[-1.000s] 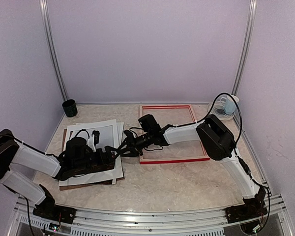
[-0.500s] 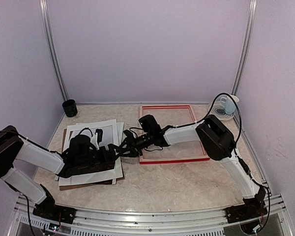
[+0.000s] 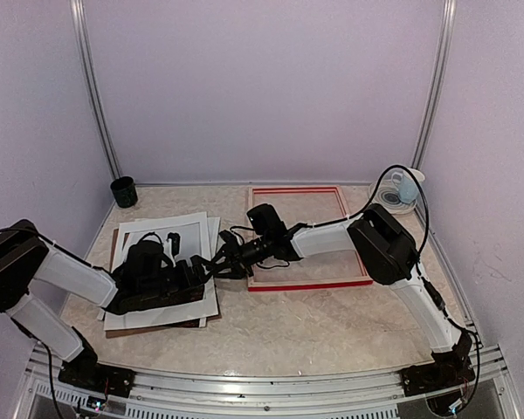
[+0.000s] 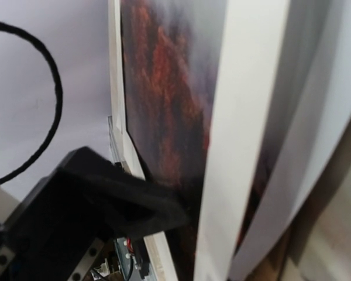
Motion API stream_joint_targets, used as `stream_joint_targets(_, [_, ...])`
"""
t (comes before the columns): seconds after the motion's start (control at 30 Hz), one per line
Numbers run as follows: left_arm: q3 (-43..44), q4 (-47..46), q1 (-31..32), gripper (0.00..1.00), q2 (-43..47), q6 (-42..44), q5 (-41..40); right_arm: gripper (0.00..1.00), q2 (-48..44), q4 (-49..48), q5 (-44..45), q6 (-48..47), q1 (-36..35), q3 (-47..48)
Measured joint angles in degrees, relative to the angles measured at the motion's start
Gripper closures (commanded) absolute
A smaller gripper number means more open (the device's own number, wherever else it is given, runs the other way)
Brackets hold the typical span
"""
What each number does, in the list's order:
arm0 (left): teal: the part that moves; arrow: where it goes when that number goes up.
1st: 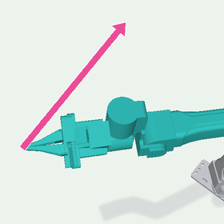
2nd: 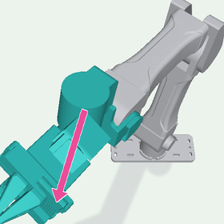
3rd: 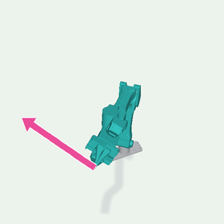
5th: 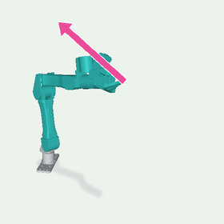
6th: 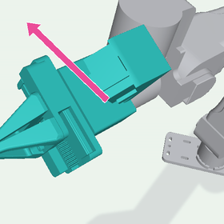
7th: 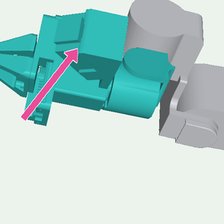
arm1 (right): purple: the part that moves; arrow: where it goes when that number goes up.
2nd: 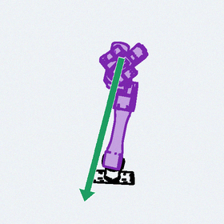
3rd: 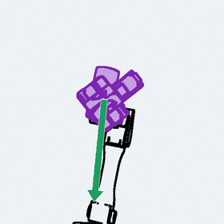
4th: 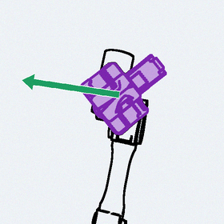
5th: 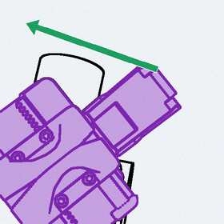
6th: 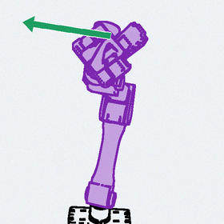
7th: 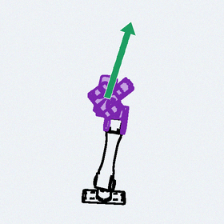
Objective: Put the photo into the frame
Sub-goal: Pick up the mat board from the photo.
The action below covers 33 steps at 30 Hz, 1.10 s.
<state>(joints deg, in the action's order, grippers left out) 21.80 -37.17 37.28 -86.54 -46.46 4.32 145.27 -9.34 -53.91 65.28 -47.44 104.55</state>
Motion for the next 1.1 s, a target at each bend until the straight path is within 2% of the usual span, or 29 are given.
stream_joint_targets(0.27, [0.2,-3.0,-1.4,0.01,-4.0,-2.0,2.9,0.65,0.0,-0.4,-0.2,0.0,0.1,-0.2])
stream_joint_targets(1.1, [3.1,-6.2,-2.0,0.01,-6.5,-2.2,10.3,0.66,0.0,-0.8,-1.6,-1.0,0.2,-0.5])
